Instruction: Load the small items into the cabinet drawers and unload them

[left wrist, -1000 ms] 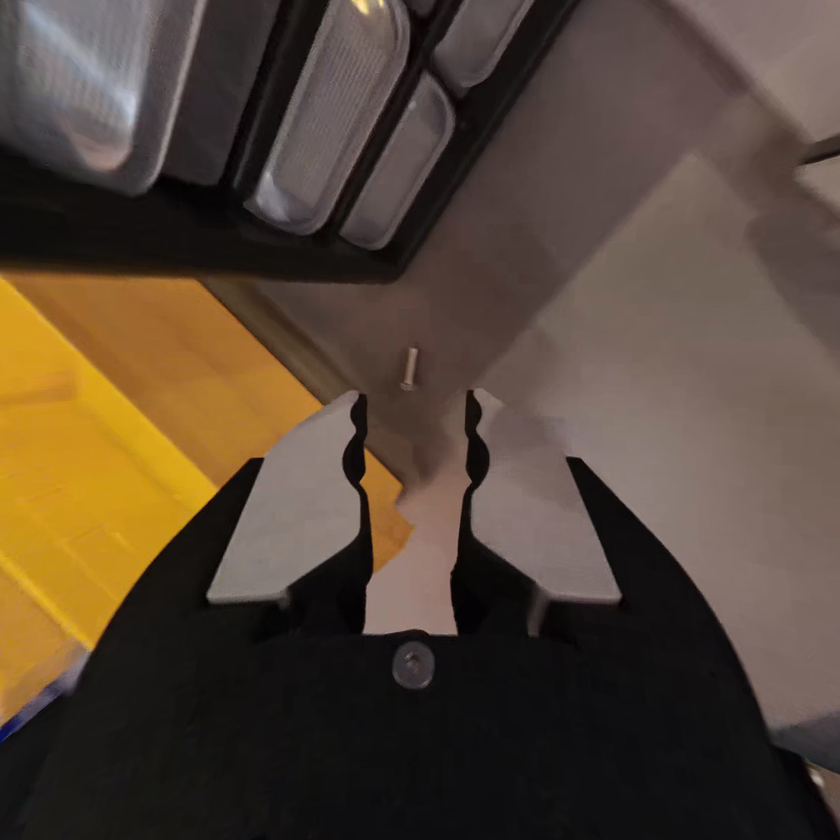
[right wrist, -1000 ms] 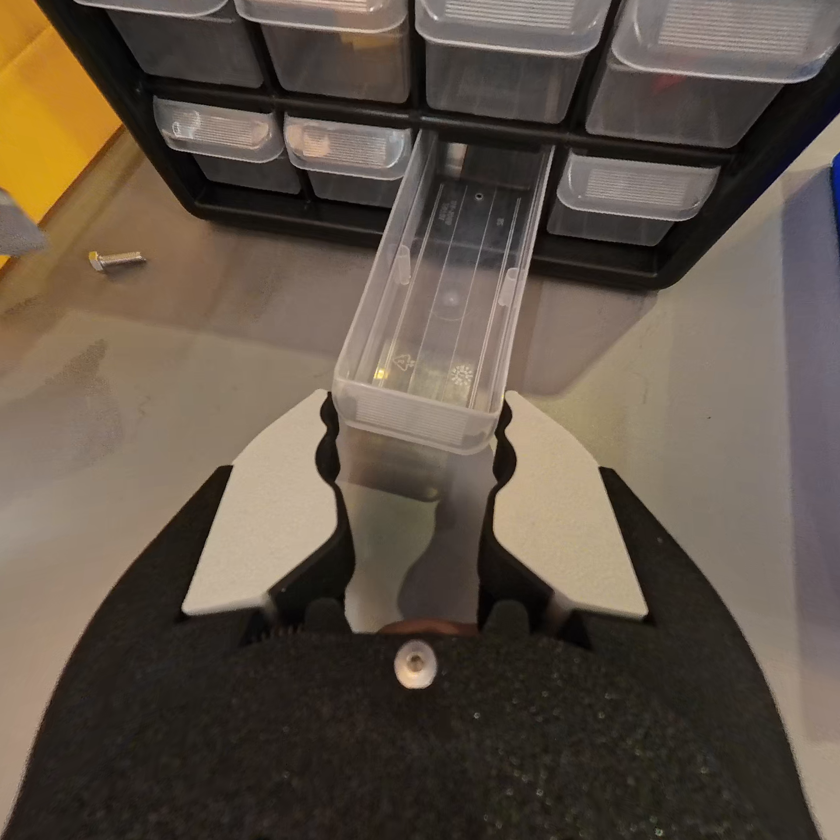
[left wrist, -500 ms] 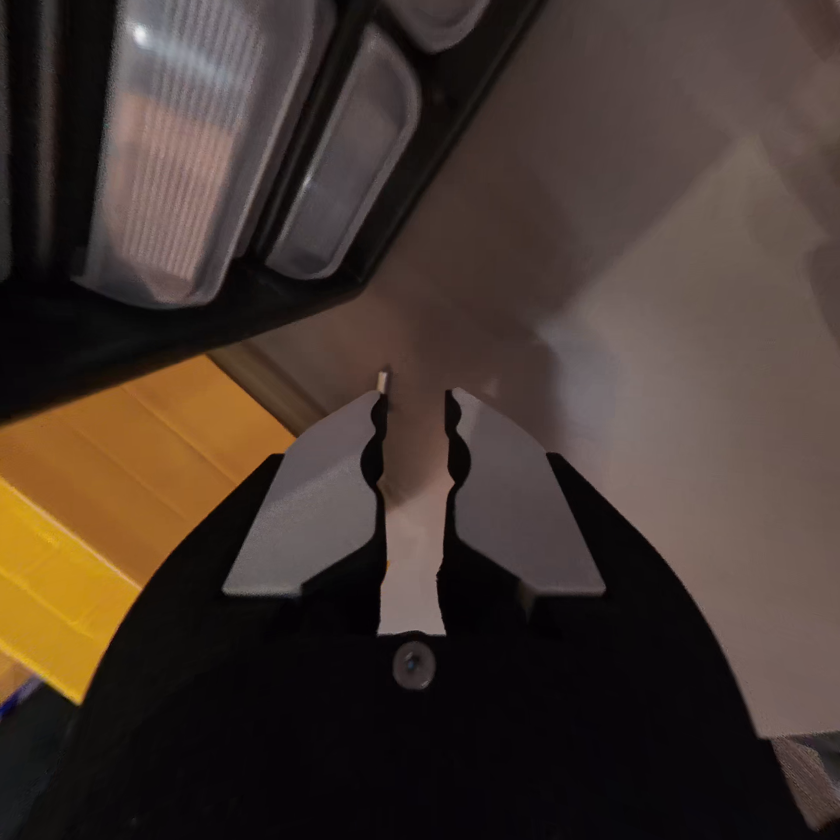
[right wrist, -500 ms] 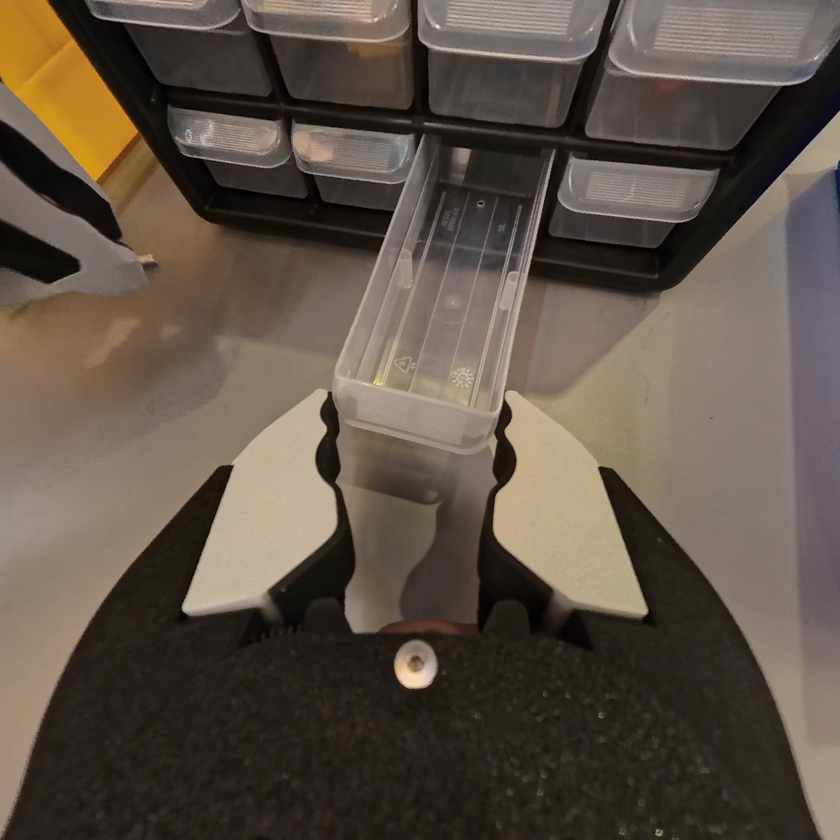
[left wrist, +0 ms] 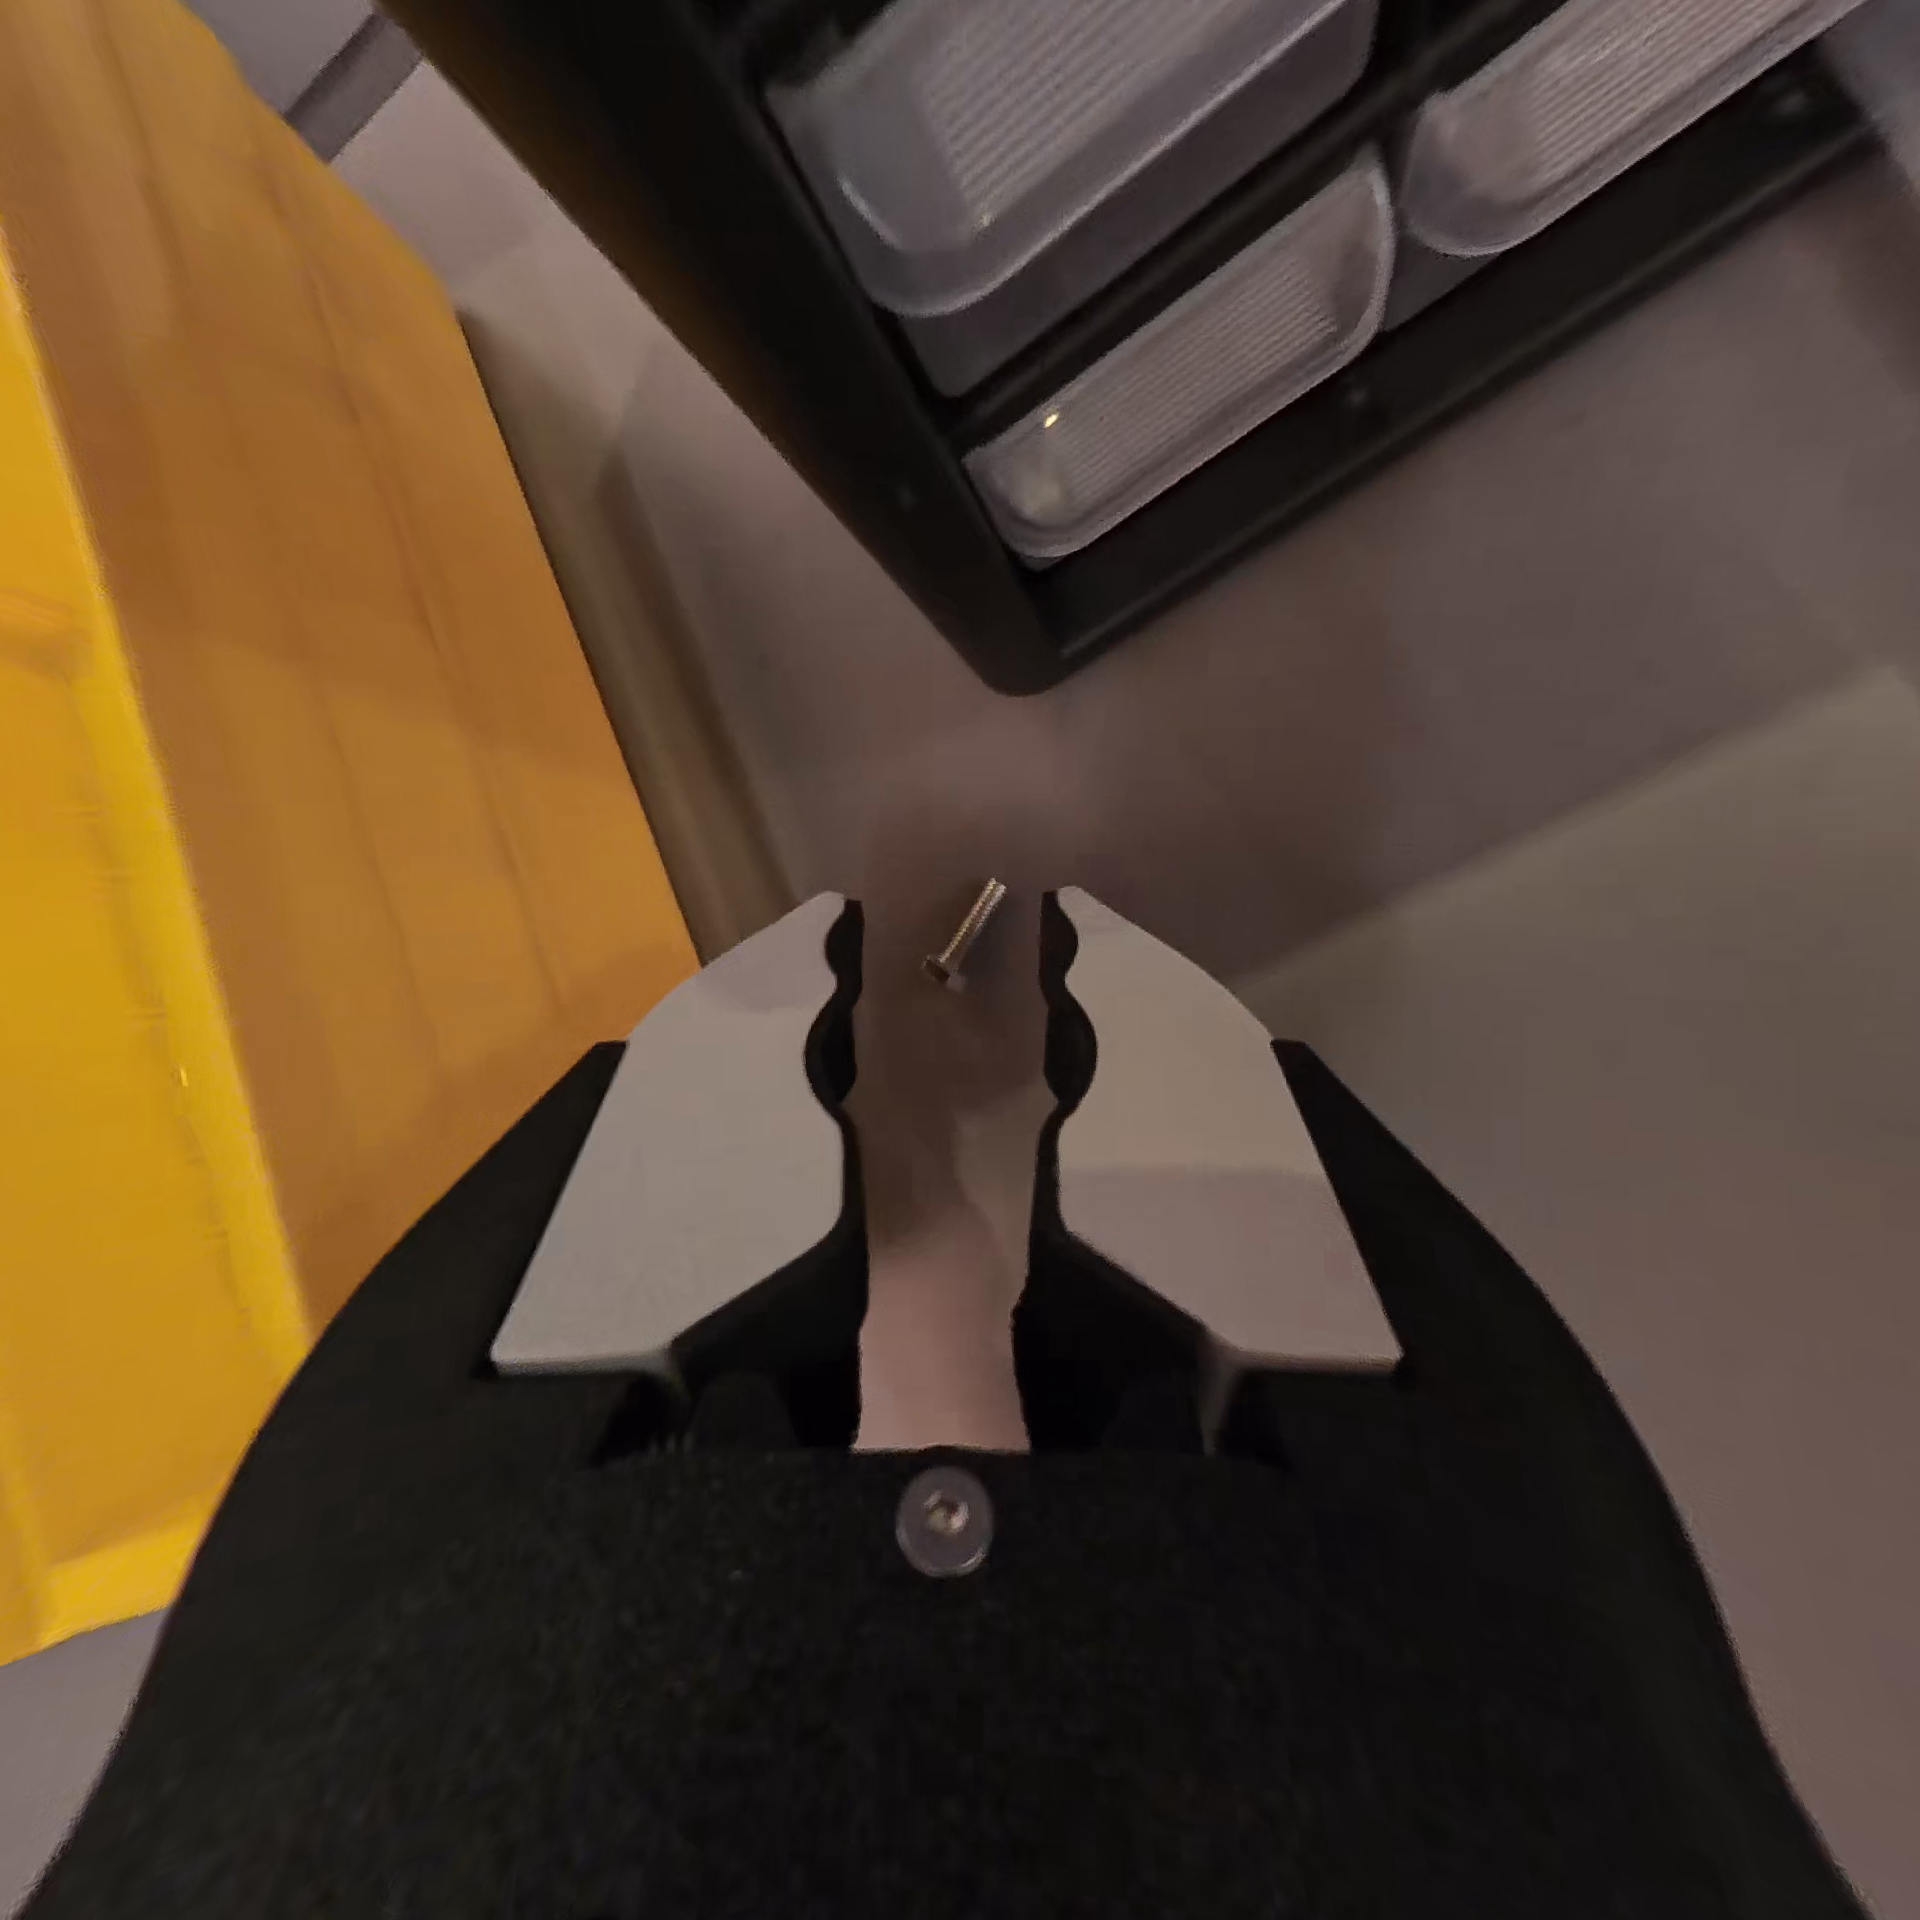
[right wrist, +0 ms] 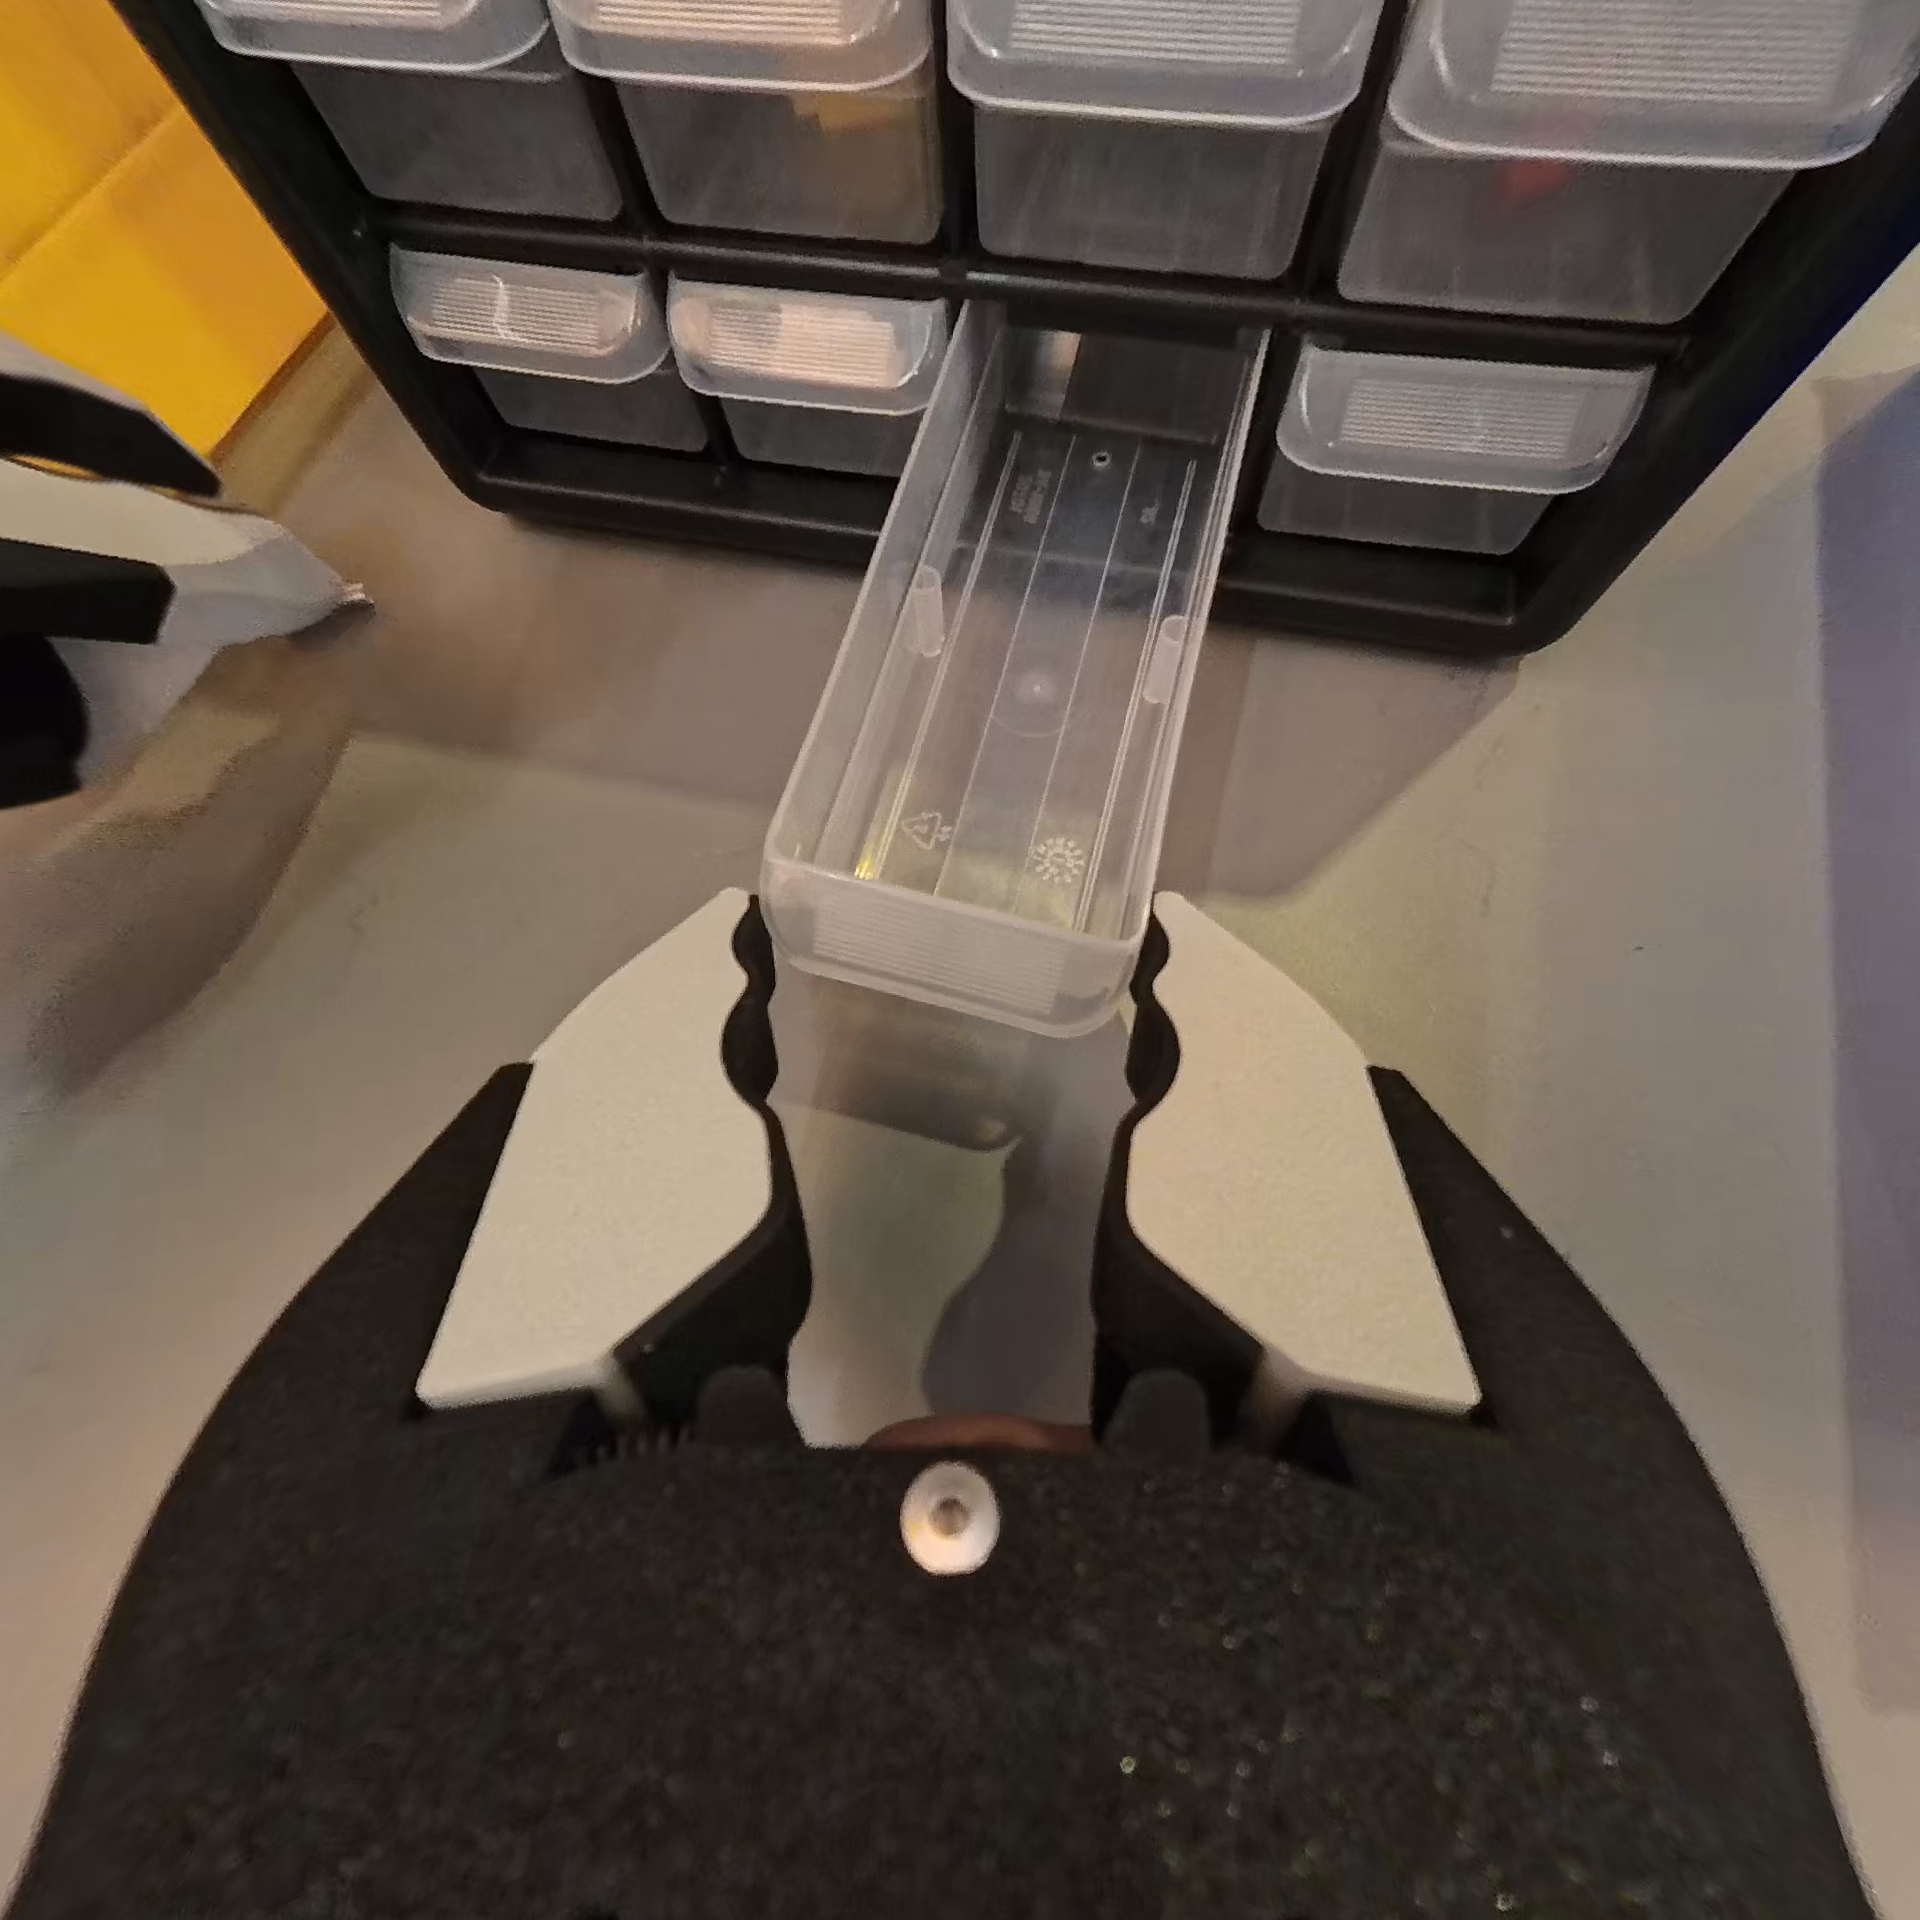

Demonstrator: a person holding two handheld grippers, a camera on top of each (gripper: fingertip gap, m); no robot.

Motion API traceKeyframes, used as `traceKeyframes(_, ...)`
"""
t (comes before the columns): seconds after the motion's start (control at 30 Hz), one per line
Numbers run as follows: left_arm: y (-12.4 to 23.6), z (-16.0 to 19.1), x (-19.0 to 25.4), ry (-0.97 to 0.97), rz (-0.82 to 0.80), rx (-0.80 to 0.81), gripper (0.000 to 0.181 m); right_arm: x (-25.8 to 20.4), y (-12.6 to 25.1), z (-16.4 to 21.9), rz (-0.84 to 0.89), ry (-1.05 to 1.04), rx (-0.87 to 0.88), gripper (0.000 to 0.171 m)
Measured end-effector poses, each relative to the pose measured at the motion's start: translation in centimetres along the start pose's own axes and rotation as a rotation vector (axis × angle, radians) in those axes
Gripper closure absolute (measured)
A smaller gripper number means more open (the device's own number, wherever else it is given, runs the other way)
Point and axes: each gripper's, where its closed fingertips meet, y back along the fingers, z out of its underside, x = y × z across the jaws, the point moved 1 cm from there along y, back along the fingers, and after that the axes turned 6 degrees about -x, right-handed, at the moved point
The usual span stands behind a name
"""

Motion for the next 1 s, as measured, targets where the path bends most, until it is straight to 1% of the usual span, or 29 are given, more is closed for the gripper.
traceKeyframes(0.1, -1.4, 0.6, 0.3, 0.051, -0.006, -0.034, 0.15, 0.0, 0.0, 0.0, -0.001, 0.003, 0.002, 0.105)
traceKeyframes(0.13, -1.6, 0.6, 0.3, 0.075, 0.002, -0.028, 0.159, 0.1, 0.0, 0.0, -0.002, 0.004, 0.003, 0.105)
traceKeyframes(0.23, -1.9, 0.5, 0.2, 0.122, 0.017, -0.006, 0.161, 0.2, 0.0, 0.0, -0.009, 0.001, 0.001, 0.105)
traceKeyframes(0.27, -1.9, 0.7, 0.3, 0.122, 0.031, -0.009, 0.171, 0.2, 0.0, 0.0, -0.011, 0.0, 0.001, 0.105)
traceKeyframes(0.3, -1.9, 0.8, 0.4, 0.12, 0.041, -0.01, 0.174, 0.3, 0.0, 0.0, -0.011, 0.0, 0.0, 0.105)
traceKeyframes(0.43, -1.3, 1.3, 1.0, 0.093, 0.076, 0.012, 0.175, 0.4, 0.0, 0.0, -0.01, 0.003, -0.004, 0.105)
traceKeyframes(0.5, -0.4, 1.3, 1.8, 0.096, 0.15, 0.049, 0.176, 0.5, -0.1, 0.1, -0.012, -0.001, -0.004, 0.105)
traceKeyframes(0.57, 1.5, 0.8, 2.7, 0.078, 0.251, 0.098, 0.176, 0.6, -0.2, 0.1, -0.014, -0.002, -0.004, 0.106)
traceKeyframes(0.67, 5.8, -1.2, 3.9, 0.058, 0.41, 0.219, 0.176, 0.8, -0.4, 0.3, -0.012, -0.002, -0.004, 0.106)
traceKeyframes(0.73, 9.3, -3.0, 6.1, 0.003, 0.599, 0.291, 0.176, 1.1, -0.4, 0.3, -0.014, -0.002, 0.001, 0.106)
traceKeyframes(0.77, 10.6, -3.8, 7.0, -0.031, 0.66, 0.309, 0.176, 1.3, -0.3, 0.3, -0.018, -0.005, 0.003, 0.106)
traceKeyframes(0.8, 11.5, -4.7, 7.9, -0.071, 0.681, 0.32, 0.176, 1.4, -0.2, 0.3, -0.025, -0.012, 0.008, 0.106)
traceKeyframes(0.87, 12.1, -6.1, 9.8, -0.165, 0.68, 0.307, 0.176, 1.6, 0.0, 0.3, -0.041, -0.019, 0.011, 0.106)
traceKeyframes(1.0, 10.0, -7.7, 13.9, -0.311, 0.623, 0.21, 0.176, 1.8, 0.3, 0.5, -0.054, -0.015, -0.002, 0.106)
